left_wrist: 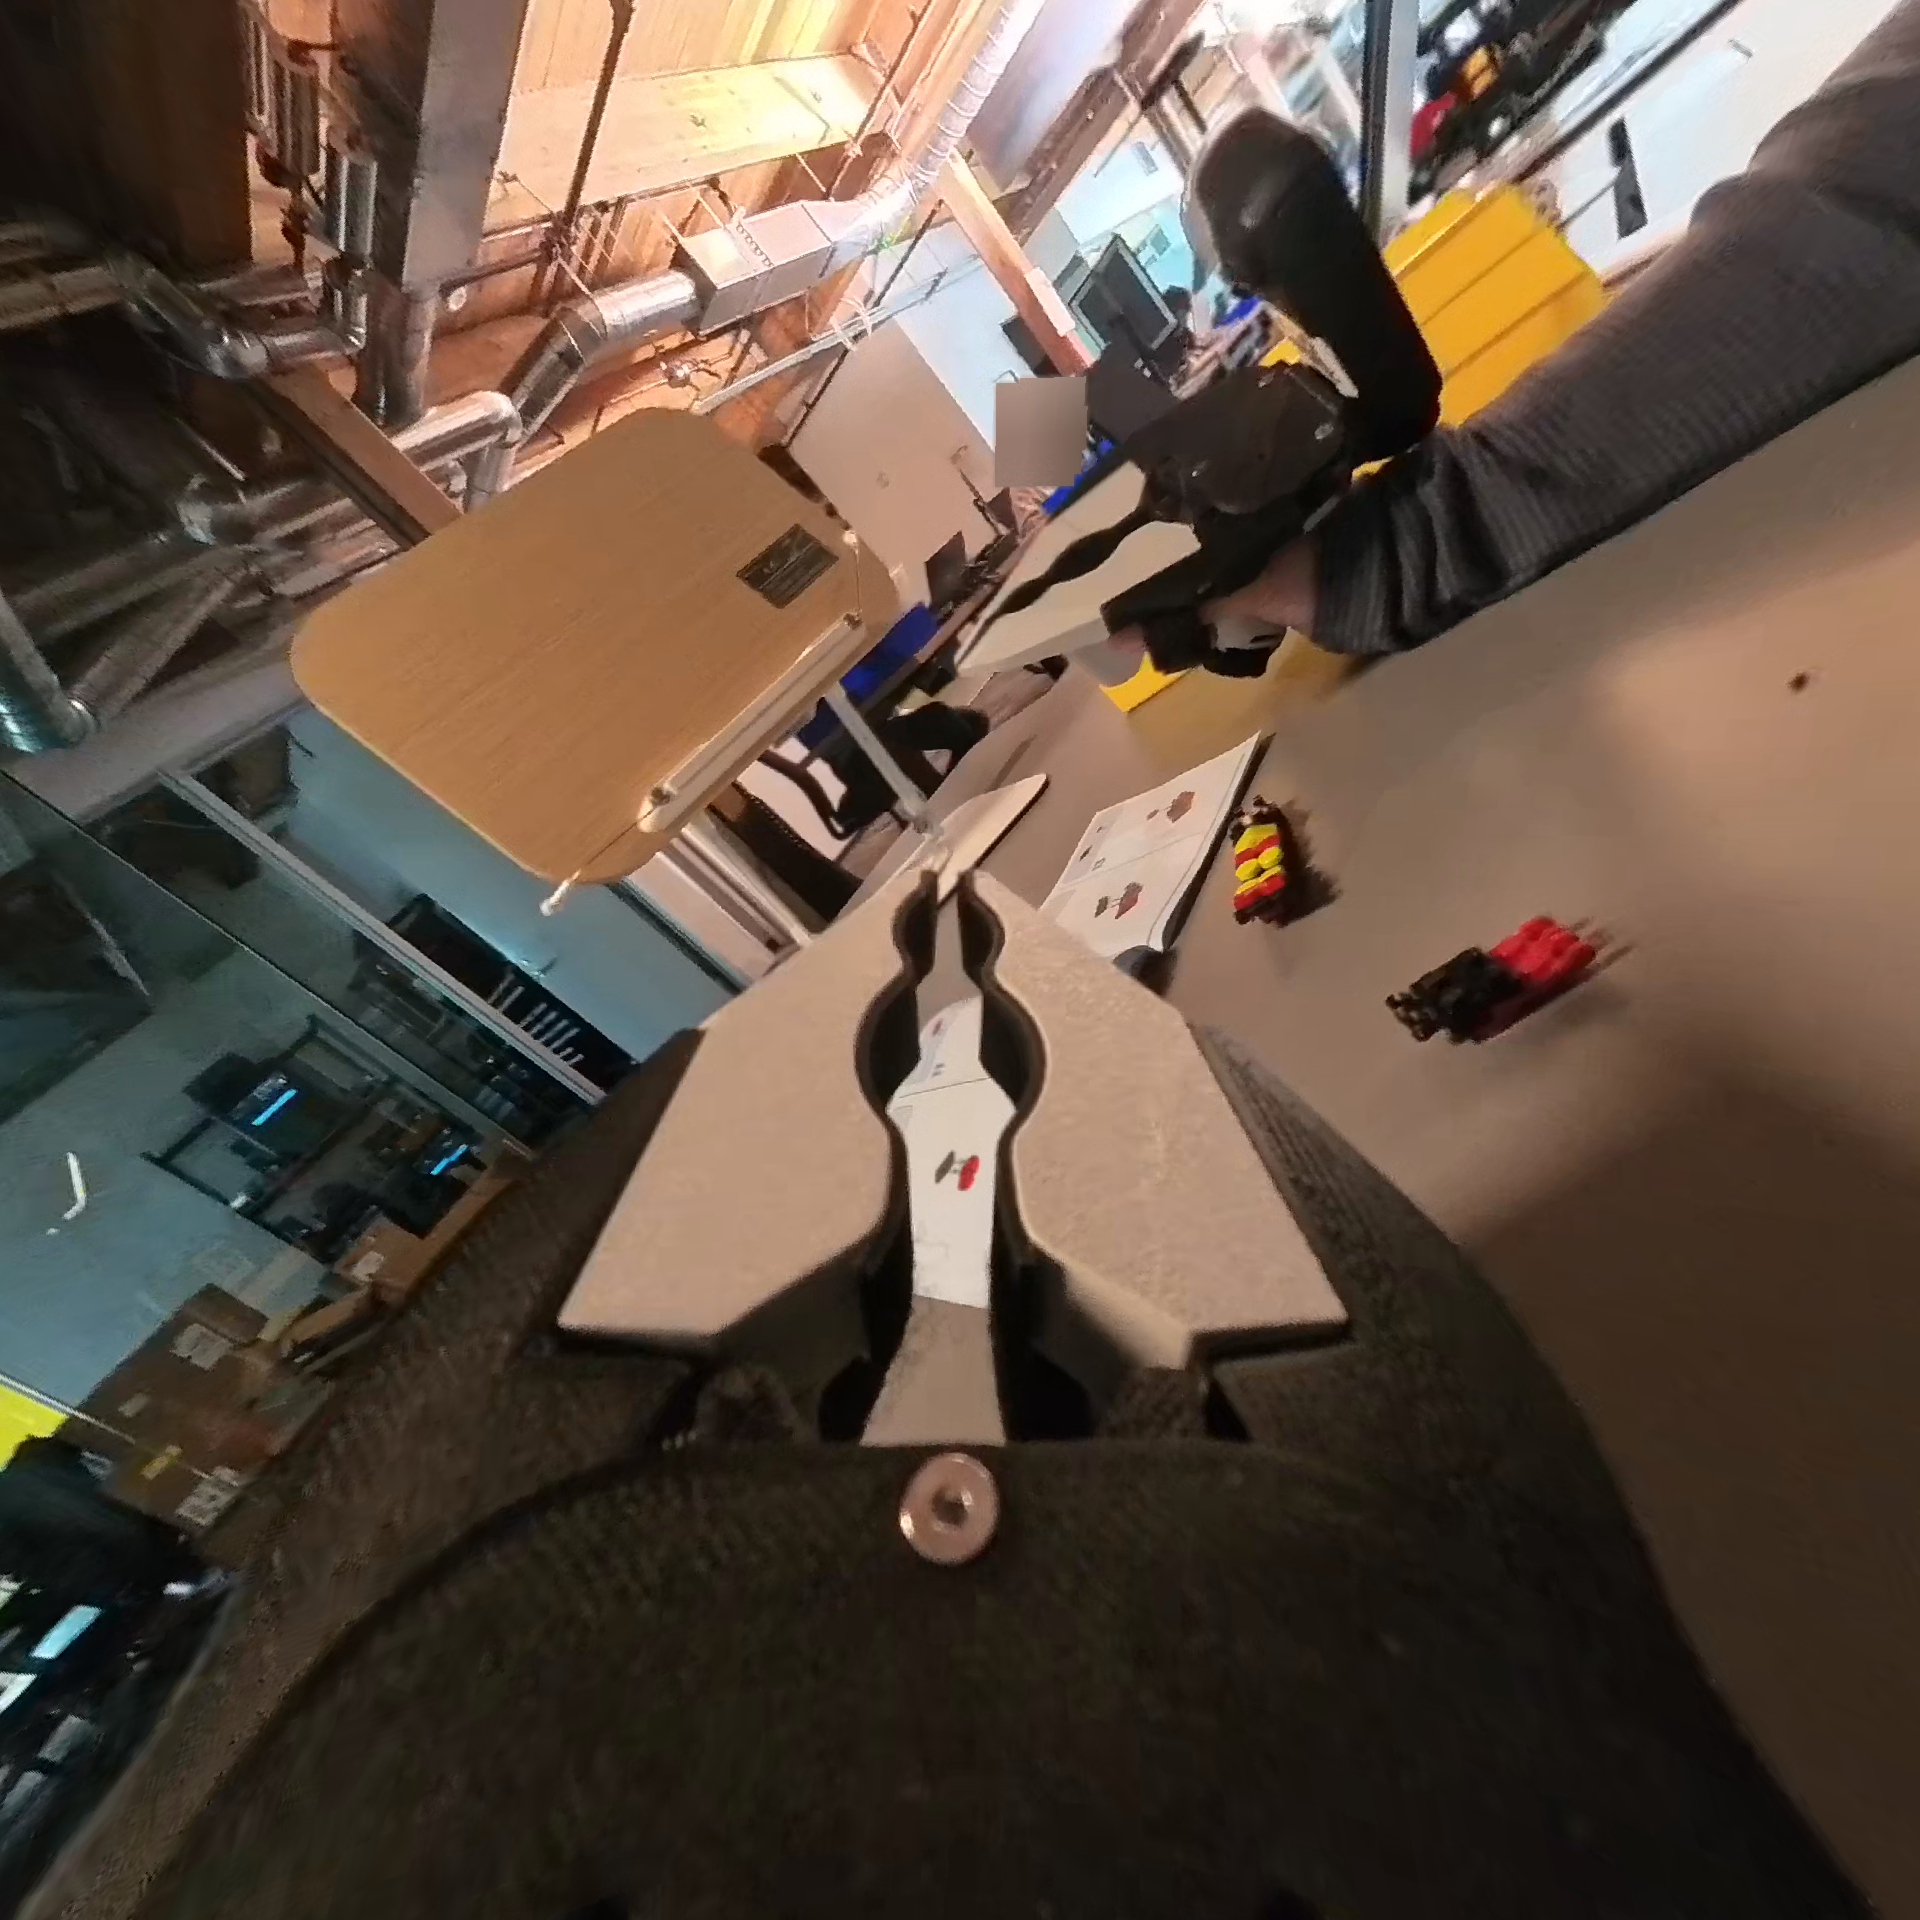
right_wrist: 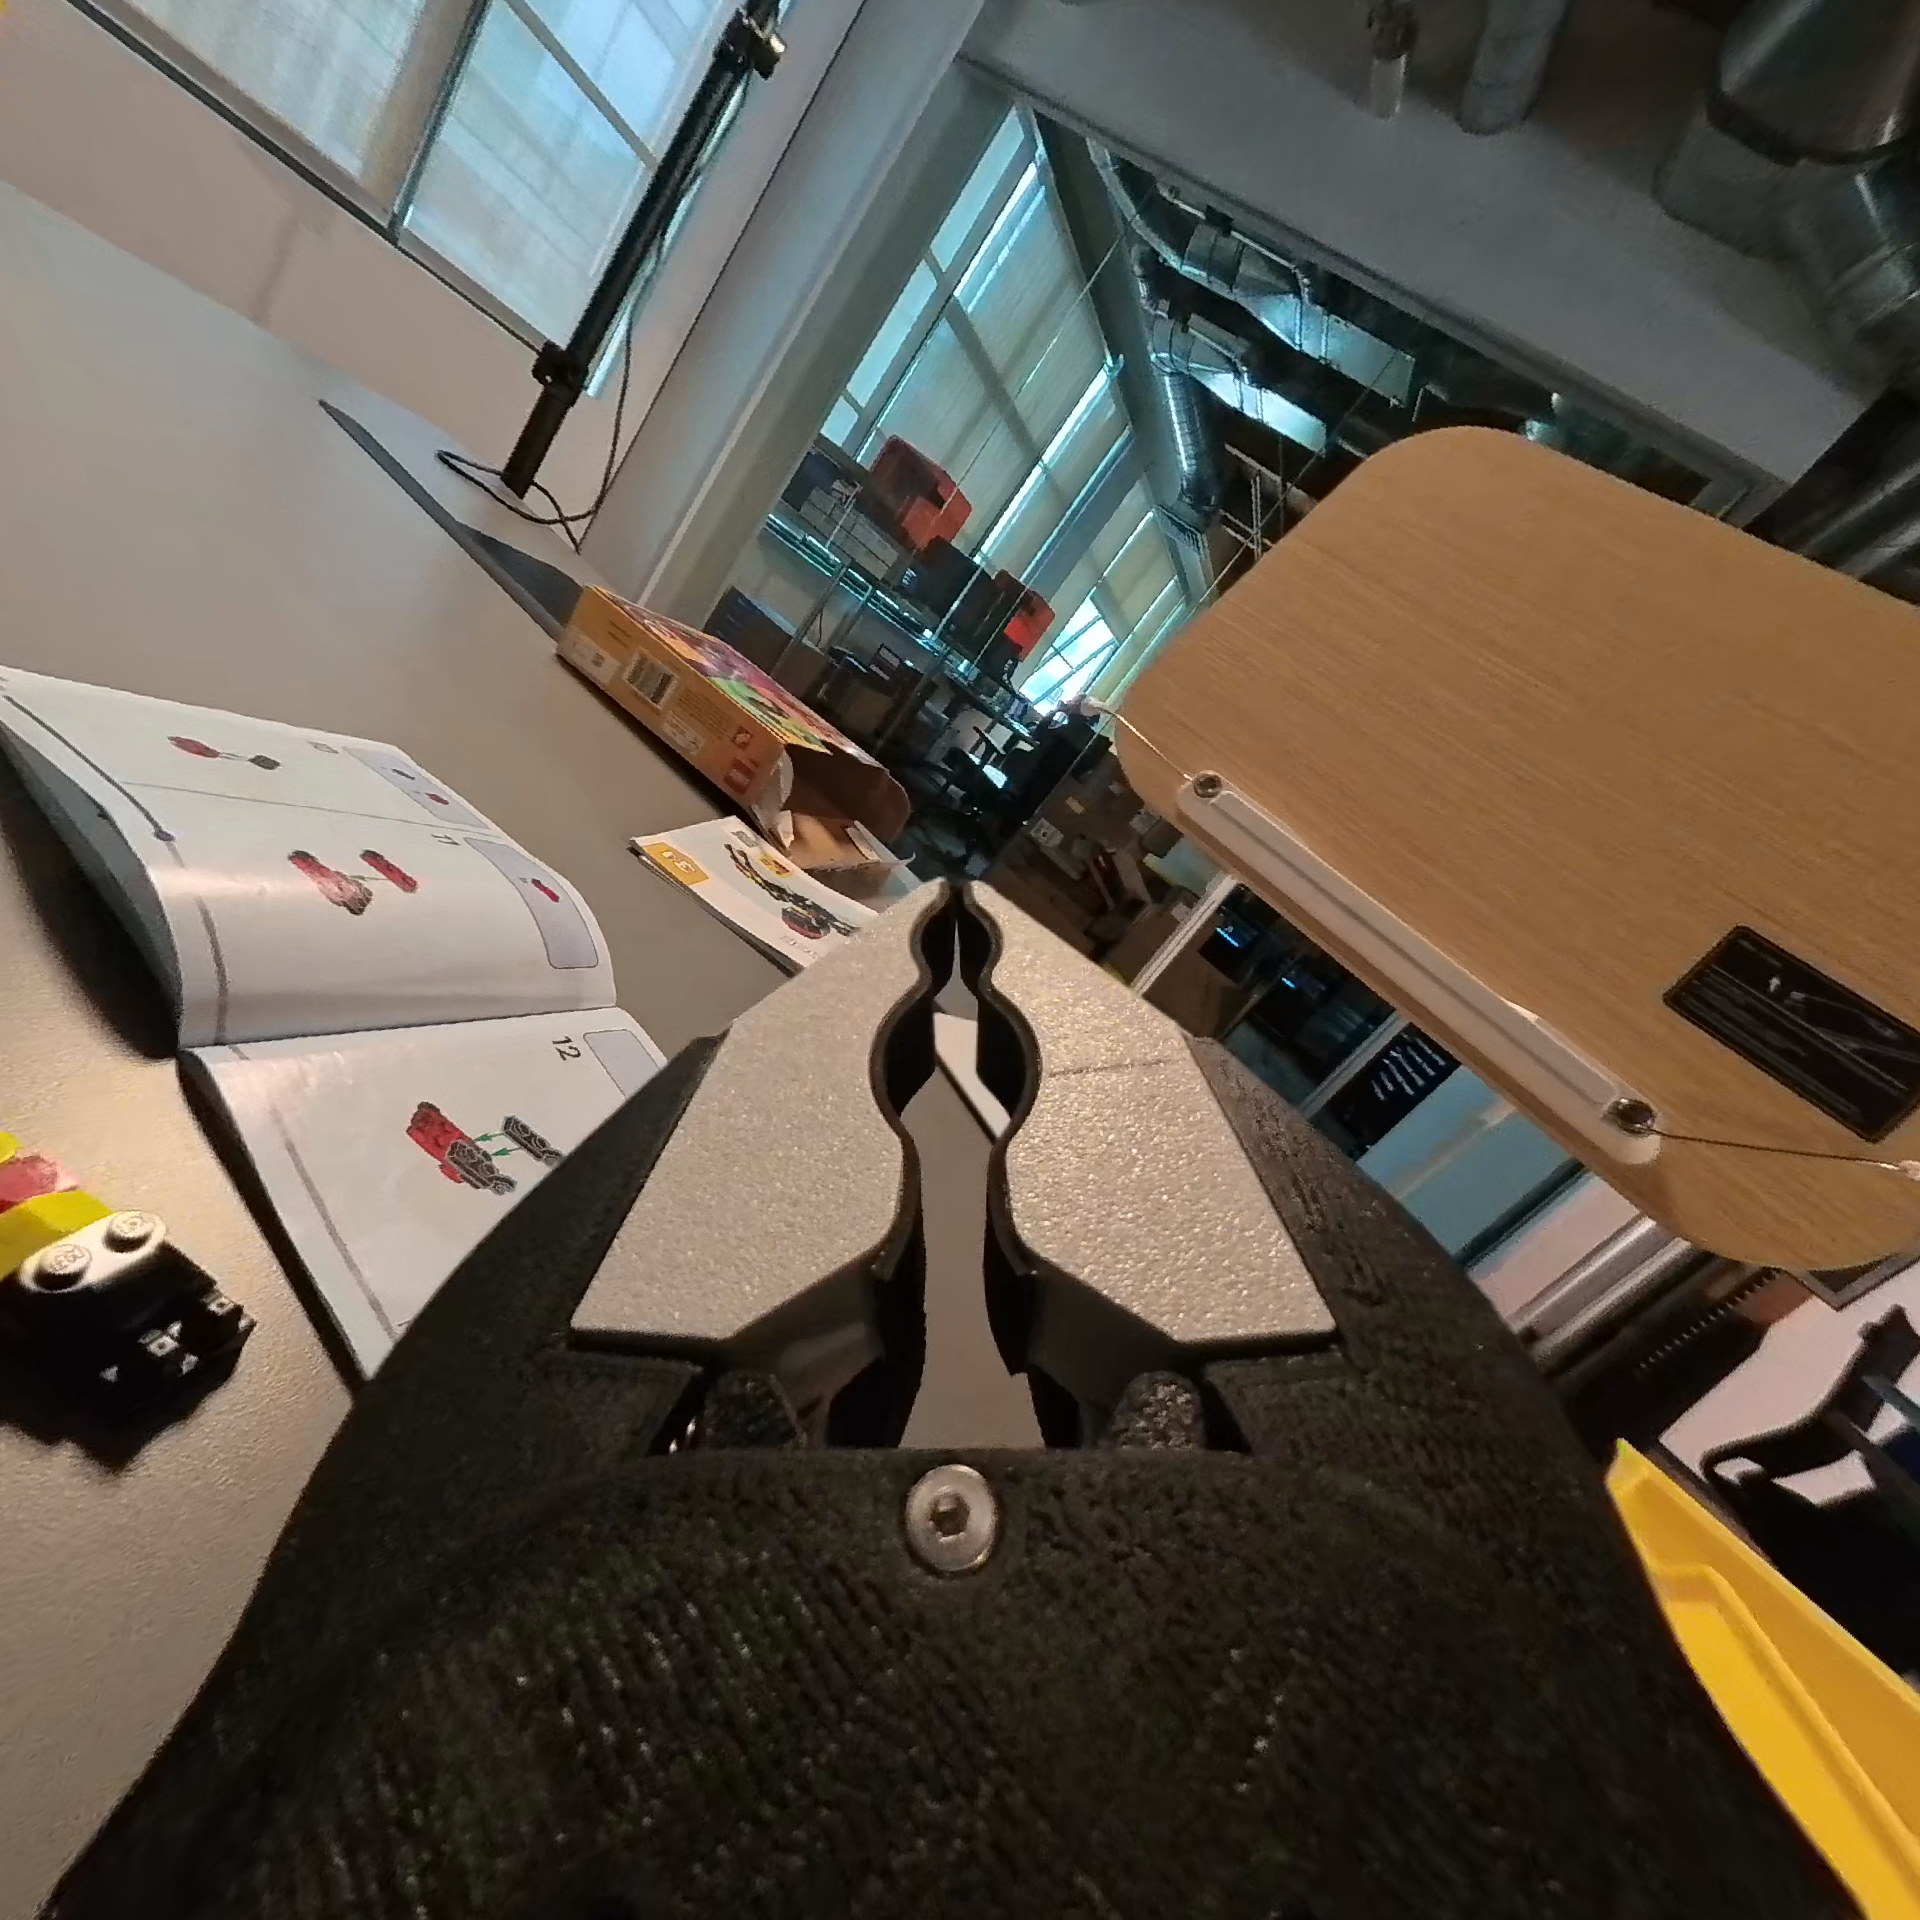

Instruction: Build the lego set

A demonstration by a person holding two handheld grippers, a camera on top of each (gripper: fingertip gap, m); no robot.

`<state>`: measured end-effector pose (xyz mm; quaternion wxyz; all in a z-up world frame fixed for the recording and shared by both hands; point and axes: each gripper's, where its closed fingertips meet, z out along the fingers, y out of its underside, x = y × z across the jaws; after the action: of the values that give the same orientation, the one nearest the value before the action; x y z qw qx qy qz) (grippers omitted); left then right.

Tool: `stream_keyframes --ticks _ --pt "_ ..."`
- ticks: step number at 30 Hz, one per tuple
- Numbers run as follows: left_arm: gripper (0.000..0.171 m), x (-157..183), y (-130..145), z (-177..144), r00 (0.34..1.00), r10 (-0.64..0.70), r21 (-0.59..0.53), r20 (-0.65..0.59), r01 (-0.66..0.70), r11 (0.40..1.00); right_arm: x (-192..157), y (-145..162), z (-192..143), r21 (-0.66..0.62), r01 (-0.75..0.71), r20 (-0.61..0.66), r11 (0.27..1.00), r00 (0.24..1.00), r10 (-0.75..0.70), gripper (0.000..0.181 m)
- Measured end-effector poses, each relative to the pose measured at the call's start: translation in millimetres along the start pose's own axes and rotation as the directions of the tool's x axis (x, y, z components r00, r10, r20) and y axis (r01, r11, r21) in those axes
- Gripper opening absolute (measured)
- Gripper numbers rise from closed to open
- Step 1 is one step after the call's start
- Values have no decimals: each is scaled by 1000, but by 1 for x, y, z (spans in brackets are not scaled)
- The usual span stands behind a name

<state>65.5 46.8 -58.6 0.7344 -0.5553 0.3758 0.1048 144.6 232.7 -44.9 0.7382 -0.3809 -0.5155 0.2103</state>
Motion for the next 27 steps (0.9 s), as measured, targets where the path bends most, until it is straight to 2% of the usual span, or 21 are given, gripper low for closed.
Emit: stream_keyframes --ticks 2,5,9,11,12,13,14,17,20,22,24,26,27 --pt "3 2 1 2 999 49 -20 10 -49 999 2 0 -1 -2 6 -11 1000 1000 -6 0" --pt "7 0 6 1 996 83 -111 45 -77 991 5 -1 -4 -10 19 -35 1000 999 -19 0" --pt "11 5 -17 -5 999 32 -150 22 -28 988 4 -3 -8 -23 53 -45 998 998 -54 0" --pt "25 5 -38 -13 999 -41 -170 6 41 985 3 -3 -11 -25 57 -45 998 997 -58 0" --pt "41 1 -50 -20 996 -81 -165 22 84 983 3 -3 -12 -25 56 -45 998 997 -57 0" --pt "57 -6 -62 -29 993 -103 -151 58 110 982 3 -4 -12 -25 54 -45 998 997 -55 0" --pt "63 -13 -70 -40 989 -109 -144 97 122 982 4 -4 -13 -24 52 -48 998 997 -53 0" --pt "63 -32 -79 -83 968 -122 -170 218 161 972 4 -3 -12 -29 53 -50 998 997 -54 0" --pt "52 -75 -76 -143 908 -69 -262 413 191 946 3 -1 -11 -37 53 -47 998 997 -54 0" --pt "44 -112 -71 -189 843 -27 -335 538 243 910 4 0 -11 -42 49 -48 998 998 -51 0" --pt "33 -143 -54 -227 795 -37 -409 606 351 842 4 1 -10 -48 46 -48 998 998 -49 0" --pt "19 -153 -23 -246 798 -165 -484 580 500 719 4 2 -9 -55 49 -48 997 998 -51 0" --pt "19 -154 -7 -251 792 -239 -513 561 560 650 4 3 -9 -59 51 -48 997 997 -54 0"
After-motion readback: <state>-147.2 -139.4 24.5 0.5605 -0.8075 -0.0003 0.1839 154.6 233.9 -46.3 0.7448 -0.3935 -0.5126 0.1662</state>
